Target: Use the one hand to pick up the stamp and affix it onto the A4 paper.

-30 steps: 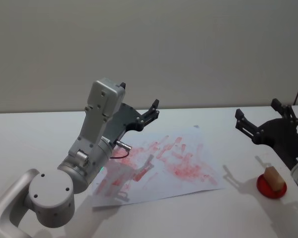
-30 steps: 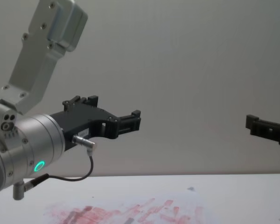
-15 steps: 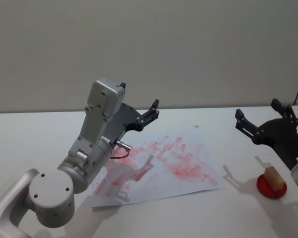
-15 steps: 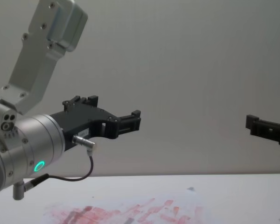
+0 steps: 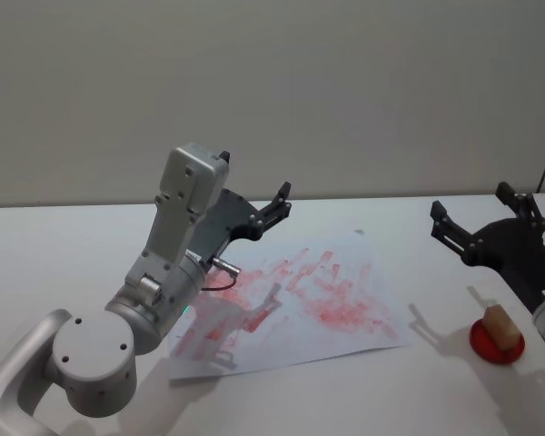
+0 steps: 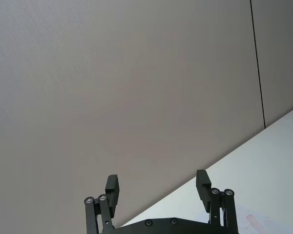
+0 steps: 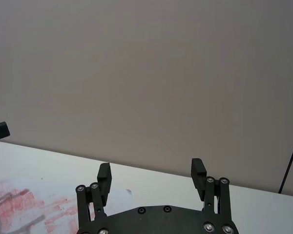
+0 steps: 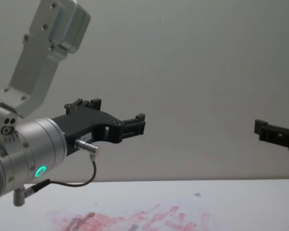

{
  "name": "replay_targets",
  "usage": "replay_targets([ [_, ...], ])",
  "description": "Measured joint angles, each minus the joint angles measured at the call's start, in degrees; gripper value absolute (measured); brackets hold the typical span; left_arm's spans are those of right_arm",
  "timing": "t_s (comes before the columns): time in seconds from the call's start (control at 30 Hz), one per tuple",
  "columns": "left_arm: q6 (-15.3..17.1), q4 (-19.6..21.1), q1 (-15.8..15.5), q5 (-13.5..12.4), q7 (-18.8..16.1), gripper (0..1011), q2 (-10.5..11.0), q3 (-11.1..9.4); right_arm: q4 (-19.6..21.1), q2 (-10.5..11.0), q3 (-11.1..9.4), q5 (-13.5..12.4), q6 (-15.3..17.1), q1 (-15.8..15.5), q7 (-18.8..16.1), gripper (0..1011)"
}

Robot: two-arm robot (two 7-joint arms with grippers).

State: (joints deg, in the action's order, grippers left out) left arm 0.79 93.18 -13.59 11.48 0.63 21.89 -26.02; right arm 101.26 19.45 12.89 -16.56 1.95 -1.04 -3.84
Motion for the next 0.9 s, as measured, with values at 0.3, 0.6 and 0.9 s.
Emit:
replay_targets([
  [0.3,0.0,0.0,0.0,0.0,0.0,1001,0.0,0.0,3.0,2.5,-1.0,-1.9,0.1,-4.0,1.6,1001],
  [0.6,0.0,0.0,0.0,0.0,0.0,1001,0.0,0.0,7.2,7.2,-3.5,-4.4,3.0,-10.5,5.2,1001],
  [0.9,0.0,0.0,0.0,0.0,0.0,1001,0.0,0.0,8.8,10.2,-5.1,-5.4,6.2,-14.1,6.9,1001],
])
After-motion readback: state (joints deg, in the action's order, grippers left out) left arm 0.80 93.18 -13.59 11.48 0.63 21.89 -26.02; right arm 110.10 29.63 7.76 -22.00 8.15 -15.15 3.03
